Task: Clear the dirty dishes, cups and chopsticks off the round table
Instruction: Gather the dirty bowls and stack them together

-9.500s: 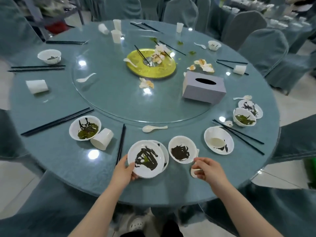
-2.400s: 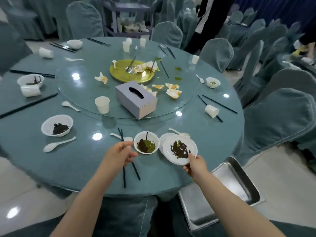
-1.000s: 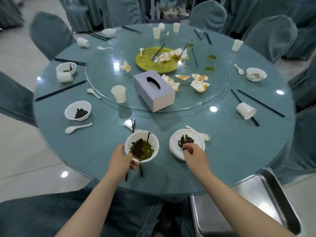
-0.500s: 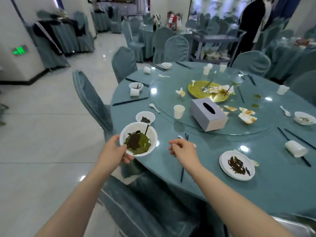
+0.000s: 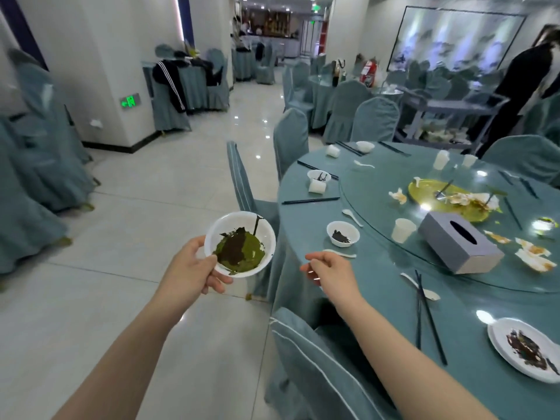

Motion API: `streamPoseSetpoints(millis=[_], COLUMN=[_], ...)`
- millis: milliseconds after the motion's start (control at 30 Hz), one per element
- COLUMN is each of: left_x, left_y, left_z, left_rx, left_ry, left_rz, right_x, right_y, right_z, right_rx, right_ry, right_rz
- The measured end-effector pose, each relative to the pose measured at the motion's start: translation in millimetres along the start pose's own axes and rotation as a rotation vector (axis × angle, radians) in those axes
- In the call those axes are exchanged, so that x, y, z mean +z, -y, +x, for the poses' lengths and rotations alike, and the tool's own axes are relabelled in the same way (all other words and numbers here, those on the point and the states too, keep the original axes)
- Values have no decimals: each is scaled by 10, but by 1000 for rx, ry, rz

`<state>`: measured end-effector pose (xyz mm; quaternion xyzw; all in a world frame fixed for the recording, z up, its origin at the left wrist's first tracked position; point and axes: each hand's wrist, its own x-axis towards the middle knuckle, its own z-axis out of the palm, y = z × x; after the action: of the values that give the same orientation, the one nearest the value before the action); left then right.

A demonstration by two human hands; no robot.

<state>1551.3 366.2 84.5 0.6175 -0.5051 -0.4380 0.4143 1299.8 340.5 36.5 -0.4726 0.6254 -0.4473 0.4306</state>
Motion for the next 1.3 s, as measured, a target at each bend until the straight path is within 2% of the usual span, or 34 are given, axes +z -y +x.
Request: streamPoseSetpoints(millis=[167,333,467,567,667,900,1100,1300], left_x=[-248,-250,-237,-152,-35,297,365,129], left_y=[144,261,204,122,63,88,137,37], left_z=[387,1003,1724,2286,2715,3539,4152,4884], left_rx=[-29,-44,-13,-30,-33,-103,-98,-43], left_ry=[-27,22,30,65,98,194,295,460], left_rz=[-32,1,32,59,70,78,95,103], right_x=[106,21,-60,-118,-140,-101,73,647], right_y=[45,-240,-540,-765,-975,-1270,-1123,-412], right_z=[288,821,1508,2023,2415,2990,3197,3466], right_rx=[31,144,210,330,462,636,632,501], right_ry=[-31,-109,-284,-412,-492,-654,-695,-706], right_rz=[34,7,21,39,70,131,71,142])
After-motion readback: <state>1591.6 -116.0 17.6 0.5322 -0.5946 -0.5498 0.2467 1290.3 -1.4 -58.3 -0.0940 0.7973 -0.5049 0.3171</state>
